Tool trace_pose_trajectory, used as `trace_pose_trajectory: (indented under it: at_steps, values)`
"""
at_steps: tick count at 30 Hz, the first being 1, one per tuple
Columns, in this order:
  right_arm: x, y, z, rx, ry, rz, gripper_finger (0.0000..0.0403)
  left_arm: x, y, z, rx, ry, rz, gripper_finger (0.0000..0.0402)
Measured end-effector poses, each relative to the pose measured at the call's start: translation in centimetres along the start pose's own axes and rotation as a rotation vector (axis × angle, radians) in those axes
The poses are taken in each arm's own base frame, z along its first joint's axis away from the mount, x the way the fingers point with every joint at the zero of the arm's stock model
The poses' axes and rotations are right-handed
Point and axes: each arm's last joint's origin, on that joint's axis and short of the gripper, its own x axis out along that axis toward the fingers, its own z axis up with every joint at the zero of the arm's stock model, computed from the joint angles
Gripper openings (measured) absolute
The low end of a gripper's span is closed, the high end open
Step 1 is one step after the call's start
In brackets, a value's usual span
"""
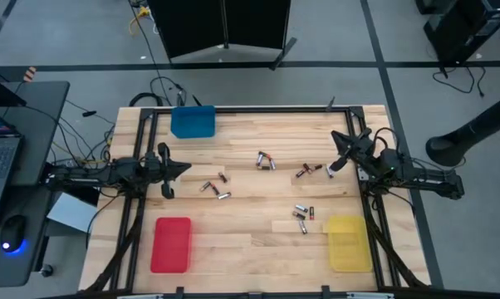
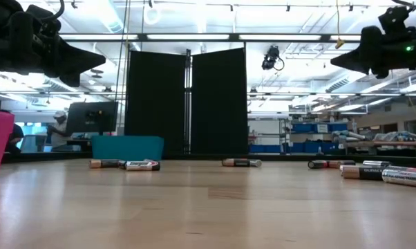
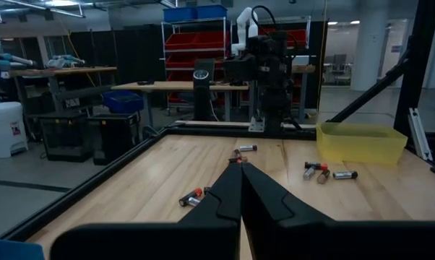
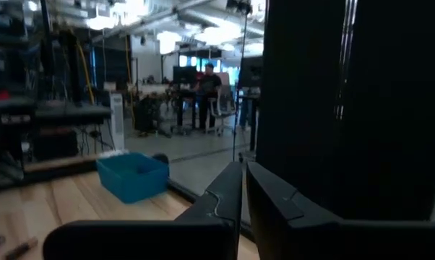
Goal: Sort batteries
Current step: Put the red battery into the blue bin
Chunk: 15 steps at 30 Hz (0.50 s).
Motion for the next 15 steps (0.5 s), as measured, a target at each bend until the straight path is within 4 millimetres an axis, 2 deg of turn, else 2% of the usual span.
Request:
trace_pose_trajectory:
  at_steps: [9,15]
  values:
    - [0.0,0.3,0.7,0.073,-0.074,0.106,0.0028,0.0,0.0,0.0,-0.002,-0.001,0.000,0.0012]
    - [0.3,0.9,1.3,0.063,-0.135,0.248,0.0009,0.0,0.0,0.0,-0.001,0.000,0.000,0.0012]
